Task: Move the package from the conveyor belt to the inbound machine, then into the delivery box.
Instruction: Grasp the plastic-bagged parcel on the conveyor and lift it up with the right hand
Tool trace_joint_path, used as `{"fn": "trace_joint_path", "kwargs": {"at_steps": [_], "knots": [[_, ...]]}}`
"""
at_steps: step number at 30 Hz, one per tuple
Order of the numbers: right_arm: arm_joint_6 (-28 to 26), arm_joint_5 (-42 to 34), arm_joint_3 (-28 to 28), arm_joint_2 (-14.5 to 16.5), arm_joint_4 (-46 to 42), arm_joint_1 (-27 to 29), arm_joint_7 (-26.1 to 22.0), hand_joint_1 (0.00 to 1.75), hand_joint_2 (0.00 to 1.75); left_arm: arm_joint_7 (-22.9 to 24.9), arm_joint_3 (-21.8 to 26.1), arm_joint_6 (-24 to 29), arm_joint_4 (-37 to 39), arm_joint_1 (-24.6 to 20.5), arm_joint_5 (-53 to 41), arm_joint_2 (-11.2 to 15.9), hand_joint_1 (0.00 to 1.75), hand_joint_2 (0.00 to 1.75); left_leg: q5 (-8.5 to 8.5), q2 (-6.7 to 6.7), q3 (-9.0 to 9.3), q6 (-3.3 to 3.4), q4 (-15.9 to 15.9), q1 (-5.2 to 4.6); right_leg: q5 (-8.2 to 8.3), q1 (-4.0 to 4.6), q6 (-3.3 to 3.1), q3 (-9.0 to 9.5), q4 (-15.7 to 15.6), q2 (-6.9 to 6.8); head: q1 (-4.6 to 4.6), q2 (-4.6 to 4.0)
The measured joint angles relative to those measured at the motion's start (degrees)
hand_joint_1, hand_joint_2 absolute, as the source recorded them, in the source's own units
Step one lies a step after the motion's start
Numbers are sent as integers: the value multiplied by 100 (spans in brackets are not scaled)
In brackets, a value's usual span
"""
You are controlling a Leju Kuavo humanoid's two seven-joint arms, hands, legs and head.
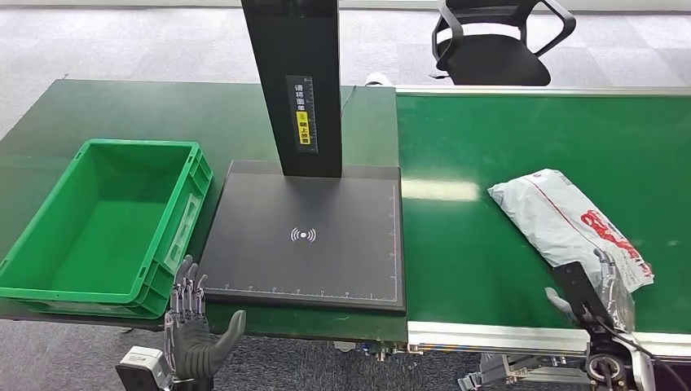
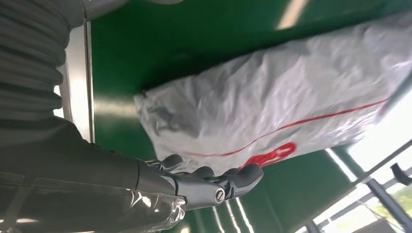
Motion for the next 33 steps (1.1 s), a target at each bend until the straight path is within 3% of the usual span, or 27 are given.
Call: {"fn": "trace_joint_path", "kwargs": {"at_steps": [3, 9, 17, 21, 27, 33], "knots": [[-44, 327, -99, -287, 543, -314, 99, 0, 175, 0, 25, -56, 81, -107, 0, 14, 0, 175, 0, -1, -2, 0, 0, -1, 0, -1, 0, 0, 0, -2, -1, 0], [-261, 952, -163, -757, 1463, -1006, -144, 0, 175, -38, 86, -165, 226, -252, 53, 44, 0, 175, 1, 1, -1, 1, 0, -1, 1, -1, 1, 0, 0, -1, -1, 0], [-390, 1385, -183, -1049, 2087, -1574, -237, 0, 175, -83, 136, -268, 330, -253, 68, 74, 0, 175, 1, 0, -5, 2, 0, -1, 1, -1, 1, -1, 0, -2, -1, 0], [-128, 1622, -163, -1103, 2306, -1761, -146, 0, 175, -110, 162, -337, 399, -261, 115, 97, 0, 175, 1, 0, -4, 2, 0, -1, 1, -1, 1, -2, 0, -2, -1, 0], [934, 1524, -141, -1168, 2605, -1803, -351, 0, 175, -178, 252, -468, 525, -306, 95, 105, 0, 175, 1, -3, -5, 2, 0, -1, 1, -1, 1, -2, 0, -6, -2, 0], [1551, 1519, -138, -1215, 2831, -1759, -230, 0, 175, -179, 318, -518, 620, -372, 45, 106, 0, 175, 1, -3, -5, 2, 0, -1, 1, -1, 2, -5, 0, -5, -2, 0]]}}
